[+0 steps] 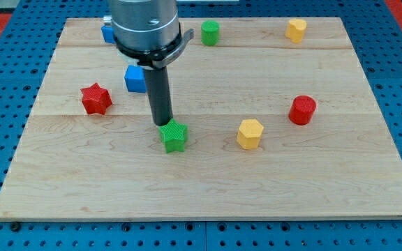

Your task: Drag the green star to the bottom left

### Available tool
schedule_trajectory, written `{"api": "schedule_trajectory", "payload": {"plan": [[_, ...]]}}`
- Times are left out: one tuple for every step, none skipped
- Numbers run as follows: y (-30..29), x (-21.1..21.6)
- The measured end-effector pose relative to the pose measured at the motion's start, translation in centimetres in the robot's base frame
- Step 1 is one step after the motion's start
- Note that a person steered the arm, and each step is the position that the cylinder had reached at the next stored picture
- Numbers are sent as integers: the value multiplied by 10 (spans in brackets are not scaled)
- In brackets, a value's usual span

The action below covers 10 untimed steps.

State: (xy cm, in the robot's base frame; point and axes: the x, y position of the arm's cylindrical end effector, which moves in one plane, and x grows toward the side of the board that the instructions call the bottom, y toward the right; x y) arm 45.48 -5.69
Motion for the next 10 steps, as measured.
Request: {"api": "schedule_trajectory", "payload": {"plan": [[30, 18], [24, 51], [33, 67], [29, 101], [-27, 103], [-98, 98], [-119, 85], [-105, 71], [-105, 67], [-108, 56]]}}
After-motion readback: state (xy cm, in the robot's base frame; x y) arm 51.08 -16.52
